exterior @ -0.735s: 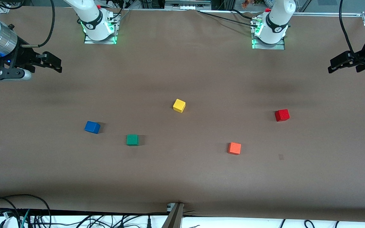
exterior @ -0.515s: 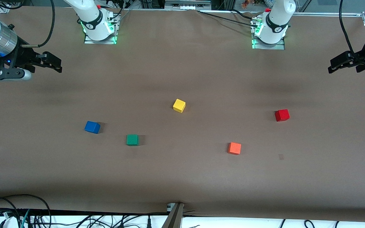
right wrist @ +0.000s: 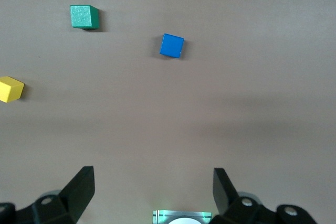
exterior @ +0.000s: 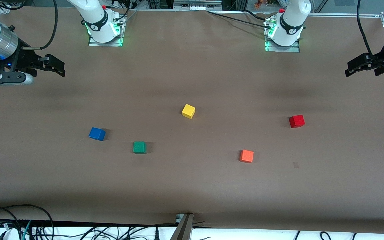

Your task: Pass red block to right arm, stack on blue

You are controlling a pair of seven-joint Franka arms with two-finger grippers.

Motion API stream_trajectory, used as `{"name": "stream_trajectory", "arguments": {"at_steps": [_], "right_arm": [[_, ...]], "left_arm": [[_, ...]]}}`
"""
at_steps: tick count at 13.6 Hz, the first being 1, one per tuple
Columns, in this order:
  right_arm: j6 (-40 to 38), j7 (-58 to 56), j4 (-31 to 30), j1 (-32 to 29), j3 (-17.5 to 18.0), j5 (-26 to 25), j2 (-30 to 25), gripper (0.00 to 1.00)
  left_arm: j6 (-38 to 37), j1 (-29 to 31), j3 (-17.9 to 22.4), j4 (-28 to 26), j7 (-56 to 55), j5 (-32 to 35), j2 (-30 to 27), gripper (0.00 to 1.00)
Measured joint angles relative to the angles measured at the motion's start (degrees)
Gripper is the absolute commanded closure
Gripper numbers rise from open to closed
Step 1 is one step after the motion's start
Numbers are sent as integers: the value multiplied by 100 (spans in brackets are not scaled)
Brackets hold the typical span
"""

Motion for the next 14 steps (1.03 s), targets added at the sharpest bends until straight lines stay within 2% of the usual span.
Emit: {"name": "stream_trajectory", "arguments": {"at_steps": [14], "right_arm": [[-17,0,0,0,-3,0,0,0]], "left_arm": [[-59,-4,0,0,-100,0,14,0]]}}
